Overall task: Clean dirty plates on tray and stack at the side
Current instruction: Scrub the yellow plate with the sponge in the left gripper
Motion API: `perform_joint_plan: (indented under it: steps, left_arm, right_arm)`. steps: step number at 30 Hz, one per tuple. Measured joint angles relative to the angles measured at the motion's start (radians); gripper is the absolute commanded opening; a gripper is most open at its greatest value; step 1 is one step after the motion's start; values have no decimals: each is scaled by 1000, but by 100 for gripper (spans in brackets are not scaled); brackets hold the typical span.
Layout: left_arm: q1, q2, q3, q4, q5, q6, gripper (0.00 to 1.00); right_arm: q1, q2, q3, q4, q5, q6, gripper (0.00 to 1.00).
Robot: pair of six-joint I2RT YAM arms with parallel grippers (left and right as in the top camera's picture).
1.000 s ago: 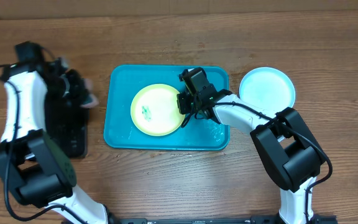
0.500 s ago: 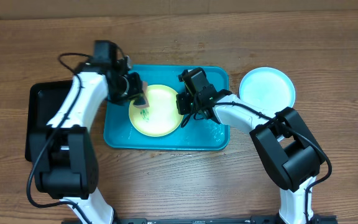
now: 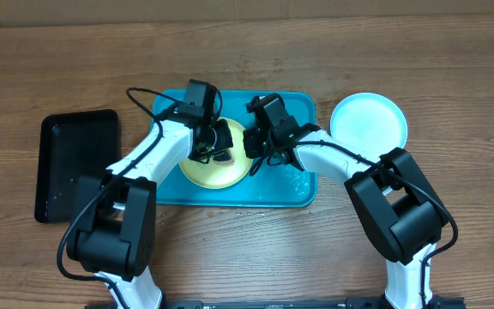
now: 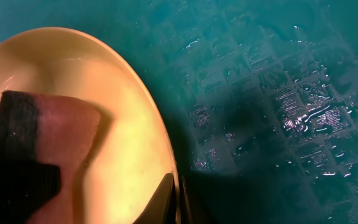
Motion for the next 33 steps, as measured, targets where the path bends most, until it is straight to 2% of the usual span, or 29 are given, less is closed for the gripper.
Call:
perform_joint_plan:
  steps: [8,12,17,21,26,33]
  left_arm:
    - [4,33,0,3,-82,-21,4]
    - [8,42,11,-21,-97,10,4]
    - [37,42,35,-136,-167,38,4]
    - [112,50,62,-241,-226,44,4]
    - [164,61,86,-227,-172,71,4]
    - [161,76,86,-109,87,127,4]
  right_arm:
    - [0,0,0,-1,0,0,4]
    - [0,0,1,-7,0,0,4]
    - [0,0,2,-11,-1,0,4]
    - [0,0,2,-10,-11,1,4]
    - [14,1,2,-8,-15,5,4]
    - [12,1,2,-8,-12,8,4]
